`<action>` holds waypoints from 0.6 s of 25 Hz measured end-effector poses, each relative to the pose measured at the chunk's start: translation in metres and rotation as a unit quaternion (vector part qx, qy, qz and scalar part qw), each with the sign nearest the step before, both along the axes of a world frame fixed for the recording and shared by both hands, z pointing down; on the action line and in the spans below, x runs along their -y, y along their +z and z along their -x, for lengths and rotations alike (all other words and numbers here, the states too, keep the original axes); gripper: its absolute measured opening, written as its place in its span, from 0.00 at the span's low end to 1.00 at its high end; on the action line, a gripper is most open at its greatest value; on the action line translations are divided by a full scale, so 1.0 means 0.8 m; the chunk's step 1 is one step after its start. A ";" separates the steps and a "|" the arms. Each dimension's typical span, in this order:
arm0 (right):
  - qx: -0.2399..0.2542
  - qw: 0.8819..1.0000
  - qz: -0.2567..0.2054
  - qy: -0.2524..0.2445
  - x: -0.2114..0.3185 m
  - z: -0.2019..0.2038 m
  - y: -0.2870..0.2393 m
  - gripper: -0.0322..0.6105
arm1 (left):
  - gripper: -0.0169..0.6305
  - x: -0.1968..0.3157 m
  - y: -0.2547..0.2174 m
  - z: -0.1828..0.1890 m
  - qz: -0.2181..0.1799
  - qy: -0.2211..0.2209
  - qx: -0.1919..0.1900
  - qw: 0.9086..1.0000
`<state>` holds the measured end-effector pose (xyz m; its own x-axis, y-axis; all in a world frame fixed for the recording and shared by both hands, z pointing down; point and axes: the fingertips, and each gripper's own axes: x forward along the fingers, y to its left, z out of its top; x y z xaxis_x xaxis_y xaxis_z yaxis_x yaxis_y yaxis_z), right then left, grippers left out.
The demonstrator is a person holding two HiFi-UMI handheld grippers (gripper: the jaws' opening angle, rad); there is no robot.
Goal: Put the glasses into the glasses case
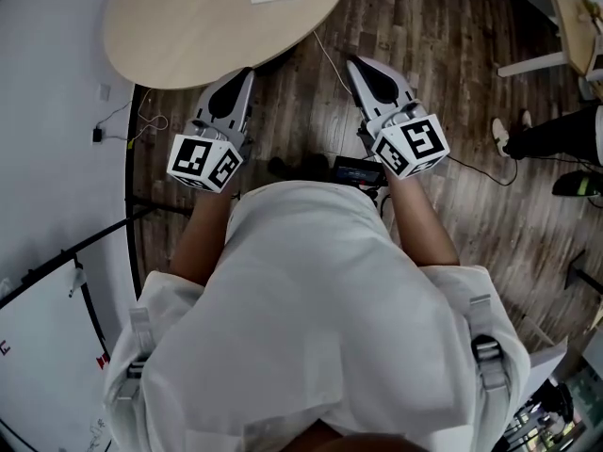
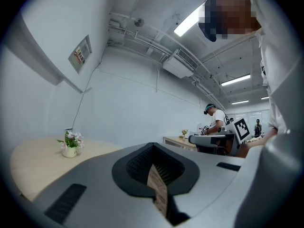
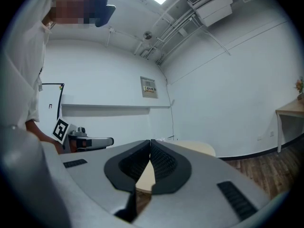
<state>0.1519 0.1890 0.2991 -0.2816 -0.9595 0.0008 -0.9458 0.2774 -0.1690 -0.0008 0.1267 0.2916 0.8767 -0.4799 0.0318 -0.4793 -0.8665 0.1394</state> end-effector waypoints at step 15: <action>-0.004 1.000 0.012 0.003 0.013 0.053 0.005 0.09 | 0.04 0.010 0.011 0.067 0.021 -0.015 -0.016 1.000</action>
